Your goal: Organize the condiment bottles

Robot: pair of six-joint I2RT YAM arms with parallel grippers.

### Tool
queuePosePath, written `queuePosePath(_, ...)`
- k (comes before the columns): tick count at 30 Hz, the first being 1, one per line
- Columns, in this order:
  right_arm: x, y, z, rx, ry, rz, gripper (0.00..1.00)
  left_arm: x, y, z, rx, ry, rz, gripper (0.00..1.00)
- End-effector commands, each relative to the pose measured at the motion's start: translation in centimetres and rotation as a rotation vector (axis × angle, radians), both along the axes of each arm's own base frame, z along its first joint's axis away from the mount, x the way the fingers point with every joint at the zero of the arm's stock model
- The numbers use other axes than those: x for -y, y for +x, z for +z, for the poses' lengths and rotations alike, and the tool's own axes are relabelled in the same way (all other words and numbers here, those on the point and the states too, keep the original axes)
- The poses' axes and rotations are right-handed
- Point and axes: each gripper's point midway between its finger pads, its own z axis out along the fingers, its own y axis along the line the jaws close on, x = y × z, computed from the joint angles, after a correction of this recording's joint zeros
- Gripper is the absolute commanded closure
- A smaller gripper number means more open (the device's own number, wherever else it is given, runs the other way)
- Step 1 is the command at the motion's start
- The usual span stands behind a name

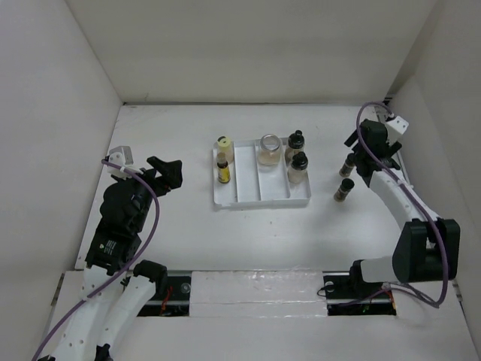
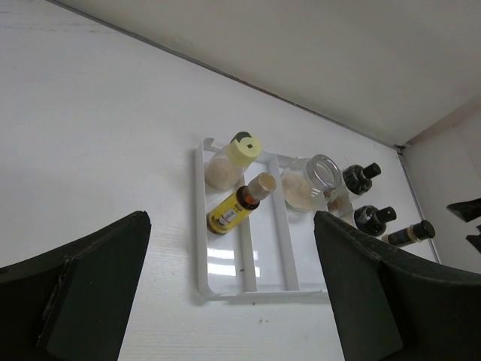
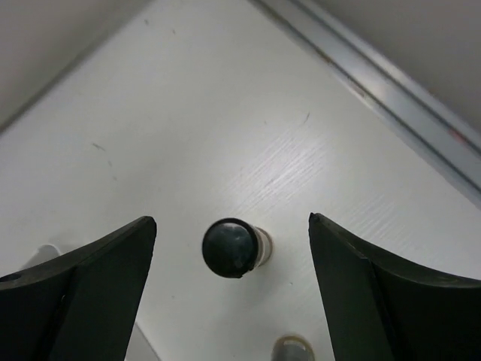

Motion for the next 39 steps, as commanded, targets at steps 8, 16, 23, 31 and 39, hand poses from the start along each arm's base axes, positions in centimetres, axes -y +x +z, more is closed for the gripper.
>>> queuePosePath(8,-1.4,3.7,-4.8,-0.117,0.063,0.184,0.11,0.1,0.1,1.2,0.050,-0.005,-0.009,0.14)
queuePosePath(16,-1.4,4.4,-7.2,-0.174,0.075,0.174,0.31,0.2,0.3,1.0,0.041,-0.002,-0.009,0.14)
queuePosePath(23,-0.8,3.6,-6.4,-0.153,0.063,0.138,0.54,0.2,0.3,1.0,0.041,-0.002,-0.009,0.14)
queuePosePath(31,-4.0,1.3,7.4,0.133,-0.021,0.199,0.57,0.2,0.3,1.0,0.041,-0.002,-0.009,0.14)
queuePosePath(39,-23.1,1.4,15.6,0.290,0.001,0.756,0.57,0.2,0.3,1.0,0.041,-0.002,-0.009,0.14)
